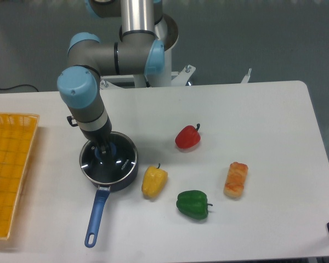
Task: Open the lid
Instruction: 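Close the gripper around the blue lid knob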
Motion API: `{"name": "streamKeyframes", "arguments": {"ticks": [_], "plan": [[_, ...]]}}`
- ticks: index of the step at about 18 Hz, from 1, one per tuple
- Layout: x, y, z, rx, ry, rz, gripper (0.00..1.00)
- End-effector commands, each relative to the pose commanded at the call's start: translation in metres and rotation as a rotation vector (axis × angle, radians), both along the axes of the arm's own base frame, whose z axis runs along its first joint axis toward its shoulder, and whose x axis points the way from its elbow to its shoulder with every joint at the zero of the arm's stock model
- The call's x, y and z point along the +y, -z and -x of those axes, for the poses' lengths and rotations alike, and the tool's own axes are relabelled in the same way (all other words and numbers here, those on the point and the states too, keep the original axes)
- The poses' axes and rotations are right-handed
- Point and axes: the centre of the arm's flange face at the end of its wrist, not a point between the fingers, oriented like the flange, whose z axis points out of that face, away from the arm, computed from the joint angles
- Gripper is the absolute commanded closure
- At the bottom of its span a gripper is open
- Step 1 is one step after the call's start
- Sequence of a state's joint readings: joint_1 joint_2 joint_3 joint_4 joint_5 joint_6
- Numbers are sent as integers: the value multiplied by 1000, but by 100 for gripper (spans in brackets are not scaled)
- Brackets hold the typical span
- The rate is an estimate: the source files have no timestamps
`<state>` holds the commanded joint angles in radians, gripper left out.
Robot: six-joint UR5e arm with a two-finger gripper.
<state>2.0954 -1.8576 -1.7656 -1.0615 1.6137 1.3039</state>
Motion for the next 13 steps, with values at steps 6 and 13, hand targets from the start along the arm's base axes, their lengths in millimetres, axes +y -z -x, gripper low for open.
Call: {"name": "streamKeyframes", "arguments": {"ticks": [6, 13], "plan": [[2, 7, 0, -6, 0, 7, 0], [3, 12, 1, -11, -3, 15, 3]]}}
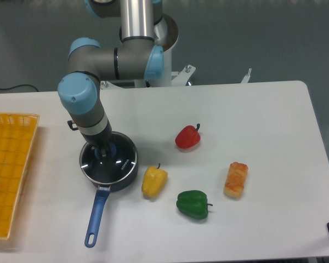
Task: Open the lid
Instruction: 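Close the gripper around the blue lid knob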
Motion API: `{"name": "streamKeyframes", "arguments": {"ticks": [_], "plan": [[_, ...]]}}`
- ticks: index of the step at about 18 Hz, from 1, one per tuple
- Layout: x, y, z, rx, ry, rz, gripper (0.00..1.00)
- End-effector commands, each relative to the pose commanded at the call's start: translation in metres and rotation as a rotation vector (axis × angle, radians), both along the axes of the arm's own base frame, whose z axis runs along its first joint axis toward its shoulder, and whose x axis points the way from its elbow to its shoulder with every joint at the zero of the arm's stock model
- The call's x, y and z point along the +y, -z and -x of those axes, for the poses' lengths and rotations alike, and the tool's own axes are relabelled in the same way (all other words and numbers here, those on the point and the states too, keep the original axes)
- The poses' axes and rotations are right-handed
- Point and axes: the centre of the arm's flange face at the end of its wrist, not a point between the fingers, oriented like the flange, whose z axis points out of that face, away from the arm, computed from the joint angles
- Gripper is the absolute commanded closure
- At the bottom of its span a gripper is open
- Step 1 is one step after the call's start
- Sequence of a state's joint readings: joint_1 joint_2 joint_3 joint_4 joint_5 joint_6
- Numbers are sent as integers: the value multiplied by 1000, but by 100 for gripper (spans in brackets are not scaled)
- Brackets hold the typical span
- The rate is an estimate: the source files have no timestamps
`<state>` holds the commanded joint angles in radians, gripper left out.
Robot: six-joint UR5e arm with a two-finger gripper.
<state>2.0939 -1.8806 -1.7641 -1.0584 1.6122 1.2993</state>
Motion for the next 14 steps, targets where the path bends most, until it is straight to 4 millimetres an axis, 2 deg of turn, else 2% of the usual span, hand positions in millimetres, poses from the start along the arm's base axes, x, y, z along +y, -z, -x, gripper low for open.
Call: {"name": "streamKeyframes", "arguments": {"ticks": [6, 14], "plan": [[1, 3, 0, -2, -5, 4, 18], [3, 4, 2, -1, -11, 4, 29]]}}
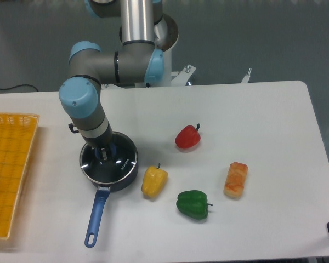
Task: Open the lid
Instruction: 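Close the gripper around the blue lid knob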
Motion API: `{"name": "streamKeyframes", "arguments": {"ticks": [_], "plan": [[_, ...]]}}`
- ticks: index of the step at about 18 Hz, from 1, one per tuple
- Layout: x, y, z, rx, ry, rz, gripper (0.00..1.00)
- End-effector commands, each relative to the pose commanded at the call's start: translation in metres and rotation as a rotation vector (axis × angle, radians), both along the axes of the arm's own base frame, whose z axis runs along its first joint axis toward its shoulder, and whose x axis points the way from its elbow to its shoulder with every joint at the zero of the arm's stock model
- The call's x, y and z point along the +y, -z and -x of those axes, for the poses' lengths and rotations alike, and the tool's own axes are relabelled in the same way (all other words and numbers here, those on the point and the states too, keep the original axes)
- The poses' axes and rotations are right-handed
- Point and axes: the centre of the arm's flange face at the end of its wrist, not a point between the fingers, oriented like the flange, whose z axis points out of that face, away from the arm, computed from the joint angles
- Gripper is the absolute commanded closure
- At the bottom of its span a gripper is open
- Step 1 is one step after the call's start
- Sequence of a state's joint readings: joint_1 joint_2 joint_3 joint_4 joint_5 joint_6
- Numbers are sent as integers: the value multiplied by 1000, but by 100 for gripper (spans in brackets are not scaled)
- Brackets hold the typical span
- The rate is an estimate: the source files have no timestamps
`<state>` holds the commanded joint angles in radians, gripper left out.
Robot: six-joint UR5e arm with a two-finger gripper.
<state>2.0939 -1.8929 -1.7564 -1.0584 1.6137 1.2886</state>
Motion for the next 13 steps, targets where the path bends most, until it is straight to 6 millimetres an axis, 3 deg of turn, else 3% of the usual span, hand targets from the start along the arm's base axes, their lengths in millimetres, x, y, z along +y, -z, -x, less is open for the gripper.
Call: {"name": "streamKeyframes", "arguments": {"ticks": [4, 13], "plan": [[0, -1, -1, 2, 3, -1, 37], [0, -6, -2, 9, 6, -6, 39]]}}
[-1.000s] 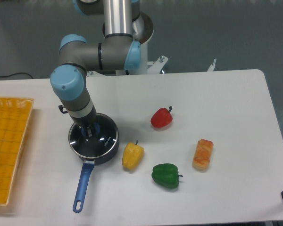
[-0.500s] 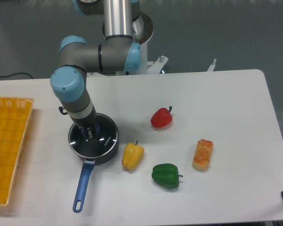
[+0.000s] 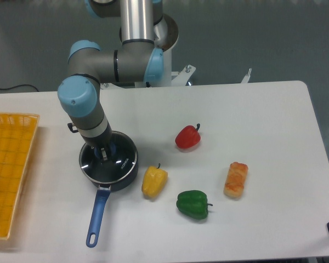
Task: Open the lid
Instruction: 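Close the gripper around the blue lid knob, then lift the glass lid up off the saucepan by its knob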
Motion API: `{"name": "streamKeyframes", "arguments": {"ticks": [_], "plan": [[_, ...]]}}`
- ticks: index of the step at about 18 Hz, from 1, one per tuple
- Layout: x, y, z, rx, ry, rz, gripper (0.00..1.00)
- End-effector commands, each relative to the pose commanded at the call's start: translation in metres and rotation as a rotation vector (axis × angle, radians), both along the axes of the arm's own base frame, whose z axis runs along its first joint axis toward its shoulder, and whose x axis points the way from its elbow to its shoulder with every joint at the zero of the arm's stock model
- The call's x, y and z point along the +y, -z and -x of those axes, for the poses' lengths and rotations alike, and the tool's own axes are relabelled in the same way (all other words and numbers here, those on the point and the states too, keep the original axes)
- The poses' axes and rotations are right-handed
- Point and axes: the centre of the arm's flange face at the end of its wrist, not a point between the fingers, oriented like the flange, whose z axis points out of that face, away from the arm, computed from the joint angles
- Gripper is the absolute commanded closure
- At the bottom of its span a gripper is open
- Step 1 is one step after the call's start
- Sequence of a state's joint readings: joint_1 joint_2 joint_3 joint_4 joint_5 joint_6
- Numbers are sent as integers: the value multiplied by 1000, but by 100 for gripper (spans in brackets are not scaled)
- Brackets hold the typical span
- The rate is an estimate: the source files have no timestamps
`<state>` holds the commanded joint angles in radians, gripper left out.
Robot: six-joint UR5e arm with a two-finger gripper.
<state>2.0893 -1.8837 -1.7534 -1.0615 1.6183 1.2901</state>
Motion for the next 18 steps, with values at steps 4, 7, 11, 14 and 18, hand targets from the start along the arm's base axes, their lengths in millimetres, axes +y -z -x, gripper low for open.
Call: {"name": "streamKeyframes", "arguments": {"ticks": [4, 7, 11, 14, 18], "plan": [[0, -3, -3, 2, 5, -1, 39], [-1, -8, -2, 4, 3, -5, 39], [0, -15, 5, 5, -6, -8, 39], [-3, -29, 21, -15, -31, 22, 39], [-8, -41, 41, -31, -64, 42, 39]]}}
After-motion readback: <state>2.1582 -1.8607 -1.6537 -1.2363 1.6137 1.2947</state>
